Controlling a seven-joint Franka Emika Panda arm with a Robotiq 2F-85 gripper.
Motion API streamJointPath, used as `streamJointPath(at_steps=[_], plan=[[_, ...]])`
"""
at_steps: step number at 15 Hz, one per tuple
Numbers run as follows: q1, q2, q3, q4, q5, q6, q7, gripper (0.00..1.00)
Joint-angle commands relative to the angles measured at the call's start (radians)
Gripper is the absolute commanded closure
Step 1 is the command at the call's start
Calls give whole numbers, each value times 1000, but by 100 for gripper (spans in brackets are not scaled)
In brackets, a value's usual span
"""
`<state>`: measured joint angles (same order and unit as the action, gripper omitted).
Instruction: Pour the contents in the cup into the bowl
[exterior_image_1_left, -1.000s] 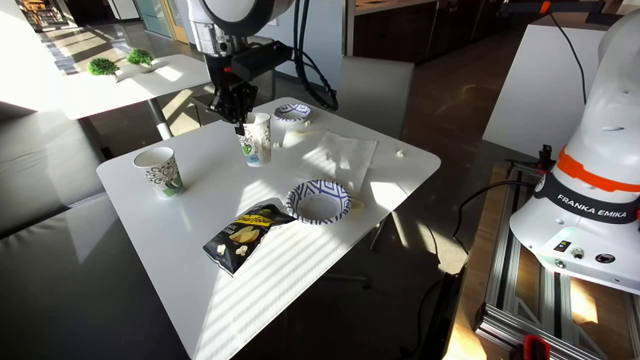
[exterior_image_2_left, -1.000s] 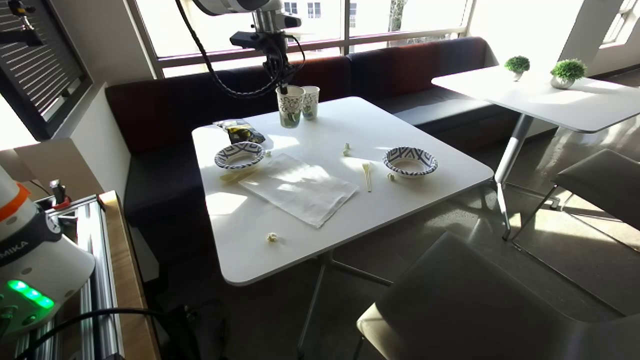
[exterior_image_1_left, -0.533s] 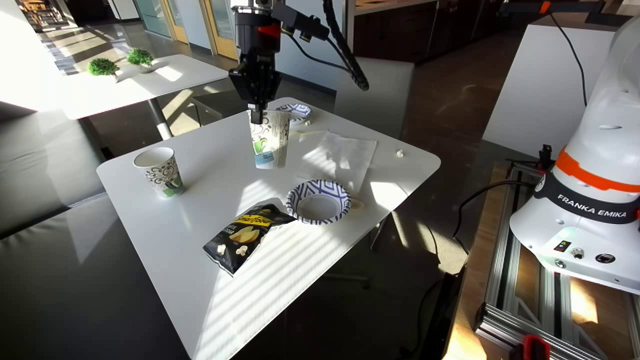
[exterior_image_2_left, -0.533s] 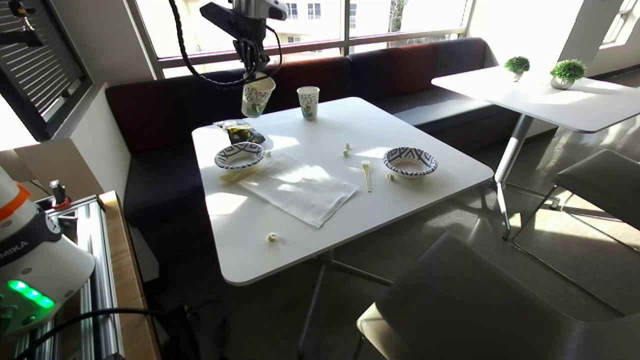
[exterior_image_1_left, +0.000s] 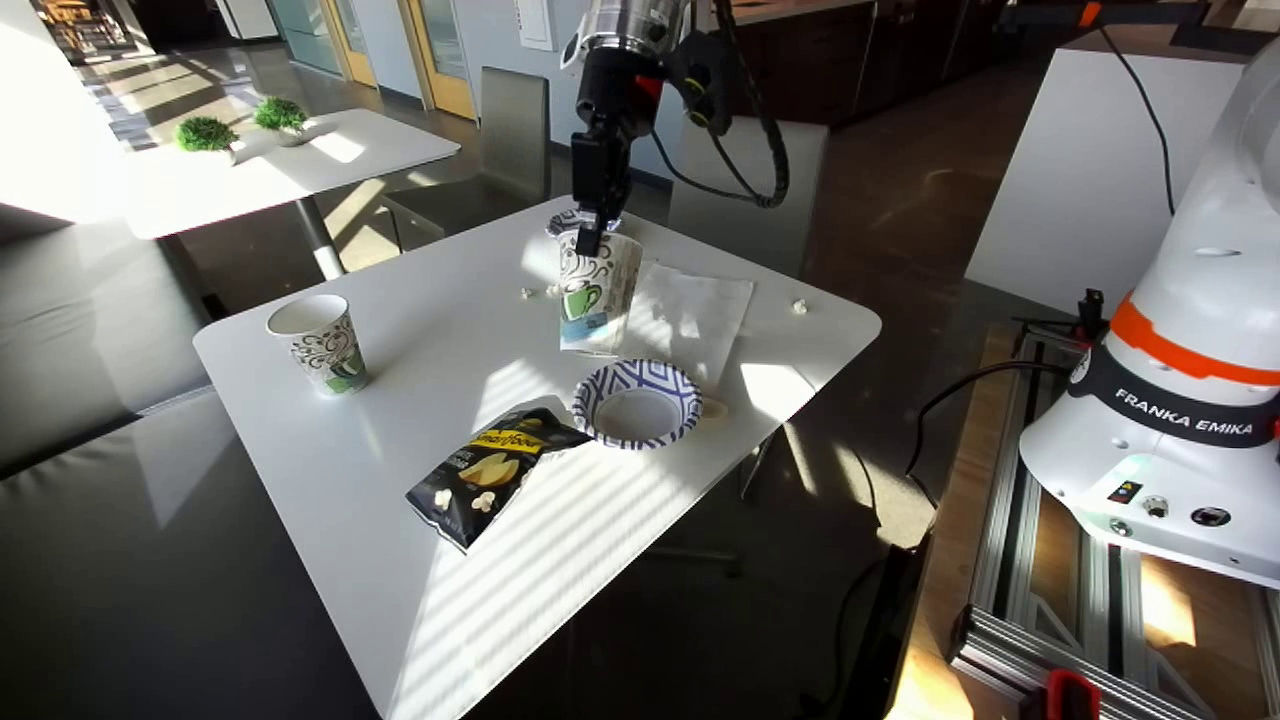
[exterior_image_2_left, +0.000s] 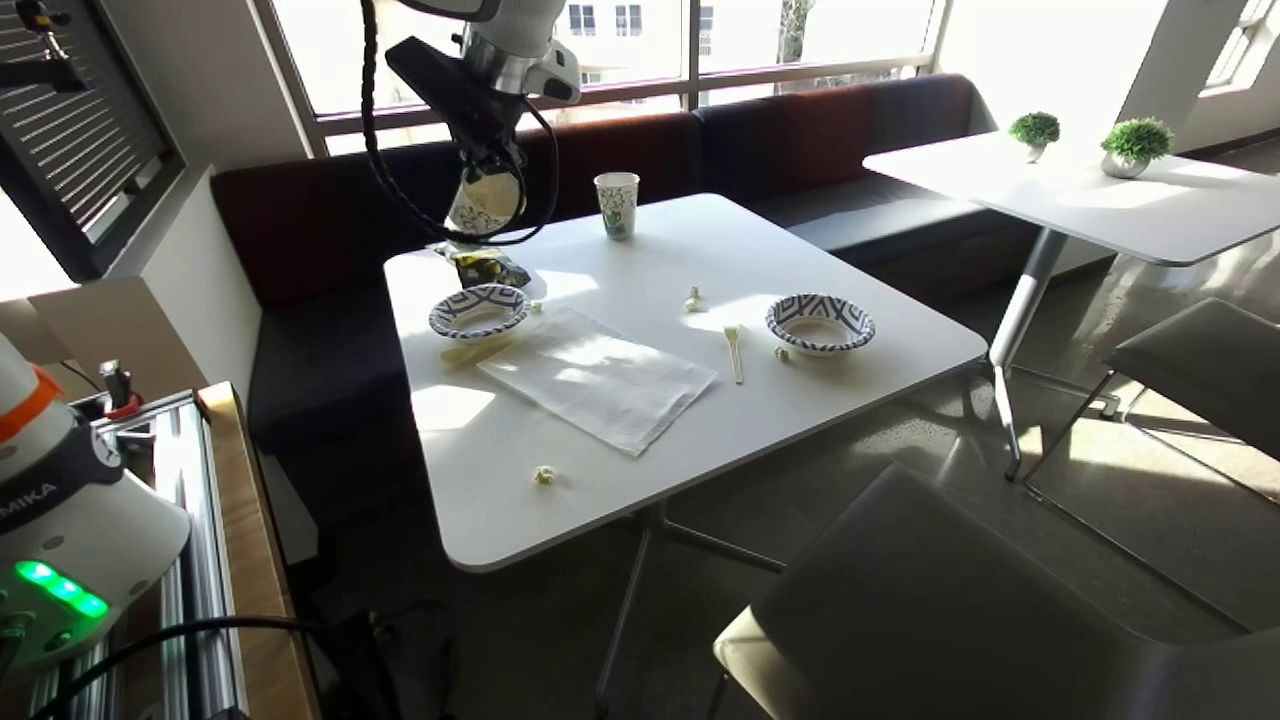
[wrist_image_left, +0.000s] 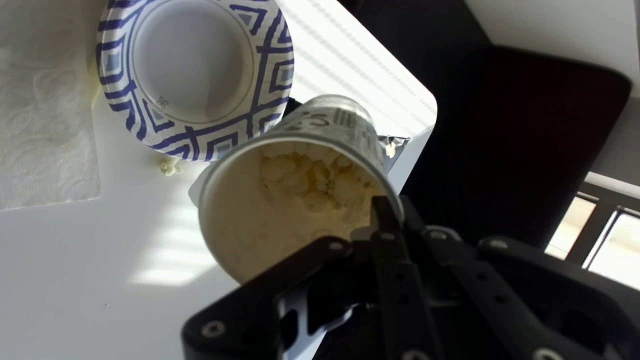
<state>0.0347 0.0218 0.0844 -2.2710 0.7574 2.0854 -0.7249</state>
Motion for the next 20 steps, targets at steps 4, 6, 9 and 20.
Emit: streamJointPath(at_steps=[4, 6, 9, 20], plan=[[-69, 74, -85, -9, 197, -267, -405, 99], [-91, 130, -104, 19, 195, -388, -456, 99], [-122, 217, -120, 56, 211, -539, -517, 99], [-128, 221, -123, 59, 222, -565, -519, 99]])
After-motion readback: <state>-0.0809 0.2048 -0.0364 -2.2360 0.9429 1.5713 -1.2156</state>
